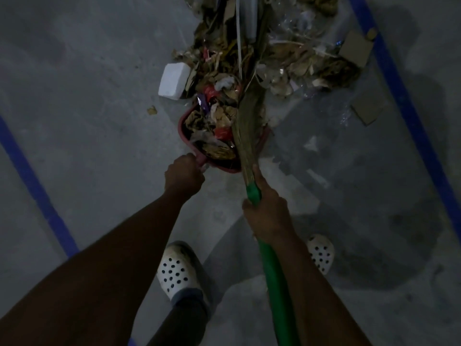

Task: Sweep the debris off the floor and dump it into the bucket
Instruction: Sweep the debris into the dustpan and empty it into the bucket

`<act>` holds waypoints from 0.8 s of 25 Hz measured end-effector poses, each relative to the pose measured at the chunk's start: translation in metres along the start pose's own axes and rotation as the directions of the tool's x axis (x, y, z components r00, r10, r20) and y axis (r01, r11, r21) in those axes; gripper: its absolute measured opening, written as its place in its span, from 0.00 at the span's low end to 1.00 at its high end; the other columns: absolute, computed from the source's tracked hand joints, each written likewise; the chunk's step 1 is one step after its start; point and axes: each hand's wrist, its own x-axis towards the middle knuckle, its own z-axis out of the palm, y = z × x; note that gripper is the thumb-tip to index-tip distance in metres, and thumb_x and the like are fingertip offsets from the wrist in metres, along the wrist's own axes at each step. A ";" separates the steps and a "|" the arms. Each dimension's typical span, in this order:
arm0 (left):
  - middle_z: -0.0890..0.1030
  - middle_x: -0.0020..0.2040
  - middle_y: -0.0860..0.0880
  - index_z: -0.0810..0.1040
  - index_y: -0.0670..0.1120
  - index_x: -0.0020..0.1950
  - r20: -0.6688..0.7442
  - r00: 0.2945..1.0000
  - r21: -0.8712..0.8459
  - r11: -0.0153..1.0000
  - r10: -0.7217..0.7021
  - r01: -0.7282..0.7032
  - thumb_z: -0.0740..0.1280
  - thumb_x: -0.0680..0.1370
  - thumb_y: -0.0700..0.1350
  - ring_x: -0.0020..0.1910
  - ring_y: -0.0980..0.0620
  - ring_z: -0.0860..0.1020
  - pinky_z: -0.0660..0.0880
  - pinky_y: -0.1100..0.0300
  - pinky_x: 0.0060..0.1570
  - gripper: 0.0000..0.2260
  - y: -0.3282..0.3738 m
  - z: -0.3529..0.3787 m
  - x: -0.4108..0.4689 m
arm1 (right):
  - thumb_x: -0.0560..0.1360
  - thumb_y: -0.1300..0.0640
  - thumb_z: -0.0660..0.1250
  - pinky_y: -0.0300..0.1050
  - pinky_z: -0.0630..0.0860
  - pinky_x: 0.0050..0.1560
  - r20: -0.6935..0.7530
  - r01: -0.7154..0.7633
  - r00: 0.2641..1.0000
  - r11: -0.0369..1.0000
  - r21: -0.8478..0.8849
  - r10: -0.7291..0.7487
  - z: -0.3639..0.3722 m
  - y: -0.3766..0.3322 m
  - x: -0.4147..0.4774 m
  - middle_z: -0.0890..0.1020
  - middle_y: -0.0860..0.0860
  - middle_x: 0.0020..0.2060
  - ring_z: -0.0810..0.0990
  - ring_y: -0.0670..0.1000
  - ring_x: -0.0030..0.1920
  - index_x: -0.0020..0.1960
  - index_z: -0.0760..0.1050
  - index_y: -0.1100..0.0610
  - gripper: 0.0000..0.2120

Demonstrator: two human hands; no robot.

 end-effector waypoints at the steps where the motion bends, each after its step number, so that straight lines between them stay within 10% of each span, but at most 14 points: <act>1: 0.79 0.52 0.42 0.76 0.44 0.56 -0.020 1.000 0.004 1.000 0.000 0.001 0.68 0.77 0.49 0.50 0.38 0.79 0.68 0.54 0.40 0.12 0.001 -0.001 -0.003 | 0.78 0.57 0.66 0.47 0.81 0.52 -0.014 0.019 1.000 1.000 0.013 -0.018 0.003 0.003 -0.008 0.82 0.52 0.55 0.82 0.54 0.49 0.80 0.52 0.35 0.38; 14: 0.77 0.44 0.49 0.75 0.49 0.49 -0.100 0.991 -0.091 0.991 0.090 -0.099 0.68 0.76 0.47 0.39 0.47 0.77 0.67 0.57 0.35 0.05 0.074 -0.117 -0.145 | 0.80 0.60 0.66 0.57 0.84 0.45 -0.100 -0.008 0.995 0.996 0.087 0.017 -0.094 -0.022 -0.213 0.81 0.46 0.50 0.84 0.54 0.43 0.76 0.49 0.25 0.42; 20: 0.78 0.49 0.46 0.74 0.48 0.51 -0.039 0.996 -0.162 0.983 0.085 -0.090 0.66 0.75 0.48 0.47 0.41 0.79 0.75 0.52 0.43 0.07 0.129 -0.219 -0.264 | 0.80 0.59 0.68 0.44 0.76 0.58 -0.202 0.040 0.979 0.993 0.116 -0.015 -0.161 -0.053 -0.348 0.78 0.49 0.59 0.79 0.52 0.58 0.77 0.65 0.46 0.28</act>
